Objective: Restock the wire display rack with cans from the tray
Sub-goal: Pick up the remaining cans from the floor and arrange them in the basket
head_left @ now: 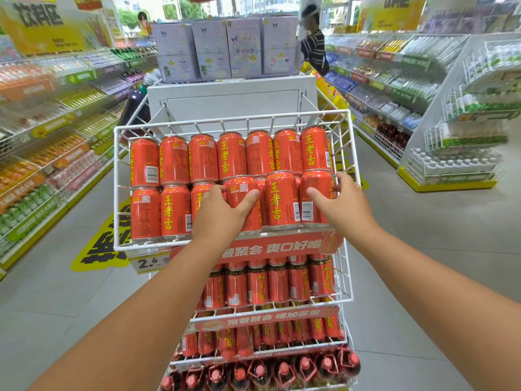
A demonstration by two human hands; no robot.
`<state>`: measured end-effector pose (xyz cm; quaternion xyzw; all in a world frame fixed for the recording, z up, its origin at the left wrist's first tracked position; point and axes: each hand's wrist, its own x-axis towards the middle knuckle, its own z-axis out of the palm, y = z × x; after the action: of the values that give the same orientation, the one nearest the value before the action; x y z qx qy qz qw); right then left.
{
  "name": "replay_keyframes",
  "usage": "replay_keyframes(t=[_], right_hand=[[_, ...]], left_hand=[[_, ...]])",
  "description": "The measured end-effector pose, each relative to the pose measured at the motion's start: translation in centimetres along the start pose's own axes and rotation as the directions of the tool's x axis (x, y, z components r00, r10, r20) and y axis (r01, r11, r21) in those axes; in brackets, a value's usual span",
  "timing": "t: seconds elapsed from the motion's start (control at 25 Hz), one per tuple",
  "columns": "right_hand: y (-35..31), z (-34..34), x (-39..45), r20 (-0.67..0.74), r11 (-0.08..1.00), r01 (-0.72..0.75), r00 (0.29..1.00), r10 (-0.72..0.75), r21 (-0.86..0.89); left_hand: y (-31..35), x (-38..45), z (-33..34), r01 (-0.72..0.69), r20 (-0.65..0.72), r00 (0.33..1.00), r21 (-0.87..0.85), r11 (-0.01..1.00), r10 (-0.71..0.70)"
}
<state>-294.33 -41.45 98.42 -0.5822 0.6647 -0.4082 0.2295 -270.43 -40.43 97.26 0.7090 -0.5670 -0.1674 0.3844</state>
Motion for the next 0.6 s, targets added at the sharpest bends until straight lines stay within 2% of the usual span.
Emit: replay_keyframes(t=[0.28,0.48,0.6], right_hand=[[-0.5,-0.8,0.7,0.103,0.995,0.096,0.99,-0.094,-0.009],[-0.7,-1.0,0.9,0.135,0.985,0.119,0.986,-0.102,-0.127],[-0.2,-1.2,0.6,0.144,0.987,0.123,0.984,-0.108,-0.099]], left_hand=[[-0.5,-0.6,-0.6,-0.015,0.031,0.999,0.053,0.998,0.013],[-0.7,-1.0,-1.2,-0.039,0.028,0.999,0.131,0.991,0.036],[-1.3,-1.1,-1.6,-0.083,0.013,0.997,0.18,0.98,0.082]])
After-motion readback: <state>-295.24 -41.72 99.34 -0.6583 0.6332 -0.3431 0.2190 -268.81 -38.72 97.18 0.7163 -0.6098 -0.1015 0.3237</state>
